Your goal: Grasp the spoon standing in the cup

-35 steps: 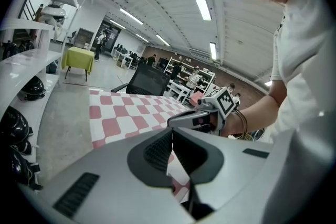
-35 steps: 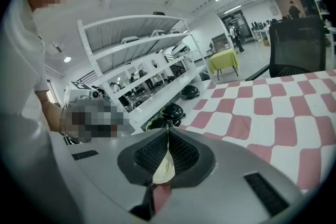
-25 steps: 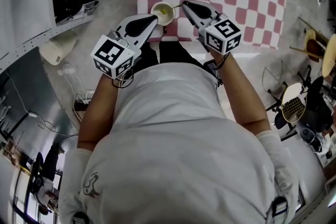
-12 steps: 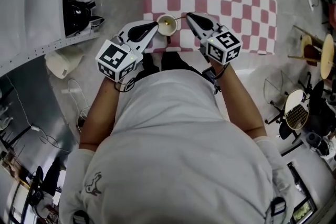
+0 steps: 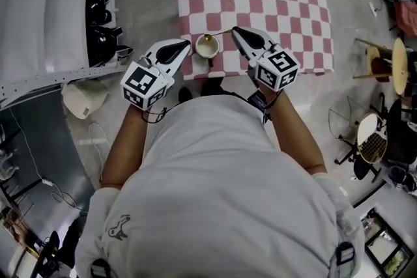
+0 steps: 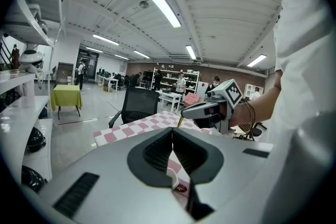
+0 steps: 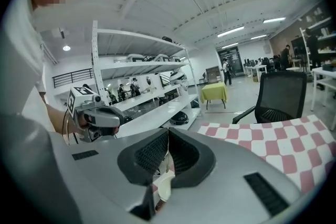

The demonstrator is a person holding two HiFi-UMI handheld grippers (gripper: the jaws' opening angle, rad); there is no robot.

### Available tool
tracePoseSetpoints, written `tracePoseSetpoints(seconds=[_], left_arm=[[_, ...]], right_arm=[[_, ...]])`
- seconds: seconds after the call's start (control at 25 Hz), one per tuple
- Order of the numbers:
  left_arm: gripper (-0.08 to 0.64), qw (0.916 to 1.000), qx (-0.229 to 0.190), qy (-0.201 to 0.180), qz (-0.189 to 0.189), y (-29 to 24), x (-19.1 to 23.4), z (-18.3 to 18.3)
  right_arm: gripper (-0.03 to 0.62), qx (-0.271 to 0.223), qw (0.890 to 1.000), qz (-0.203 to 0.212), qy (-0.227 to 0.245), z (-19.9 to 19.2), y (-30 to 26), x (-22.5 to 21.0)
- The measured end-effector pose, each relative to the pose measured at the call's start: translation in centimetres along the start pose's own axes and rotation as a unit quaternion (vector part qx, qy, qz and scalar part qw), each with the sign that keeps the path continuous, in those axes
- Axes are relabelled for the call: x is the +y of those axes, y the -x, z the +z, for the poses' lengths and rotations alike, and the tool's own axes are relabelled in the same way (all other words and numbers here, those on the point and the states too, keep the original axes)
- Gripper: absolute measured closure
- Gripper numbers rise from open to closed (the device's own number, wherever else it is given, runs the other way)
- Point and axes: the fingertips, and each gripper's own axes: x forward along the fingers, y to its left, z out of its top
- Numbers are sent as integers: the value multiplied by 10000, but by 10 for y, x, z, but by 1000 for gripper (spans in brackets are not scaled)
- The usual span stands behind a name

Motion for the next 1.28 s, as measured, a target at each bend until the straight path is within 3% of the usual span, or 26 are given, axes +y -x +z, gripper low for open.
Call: tracePoseSetpoints(seconds=[0.24, 0.4, 0.72, 1.08, 1.28], left_arm=[[548, 9998, -45, -189, -111, 17, -11, 2], [548, 9990, -86, -321, -305, 28, -24, 8], [548, 9978, -30, -509, -420, 57, -36, -4], [548, 9964, -58, -560, -631, 79, -54, -14], [548, 9966, -128, -552, -596, 80, -73, -12]], right_arm=[[558, -220, 9996, -137, 87, 14, 13, 18], [558, -601, 9970, -118, -480, 21, 23, 25], [558, -710, 9966, -415, 17, 28, 40, 60], [558, -897, 9931, -758, 70, 26, 76, 90], [558, -1057, 9916, -746, -89, 21, 101, 96]])
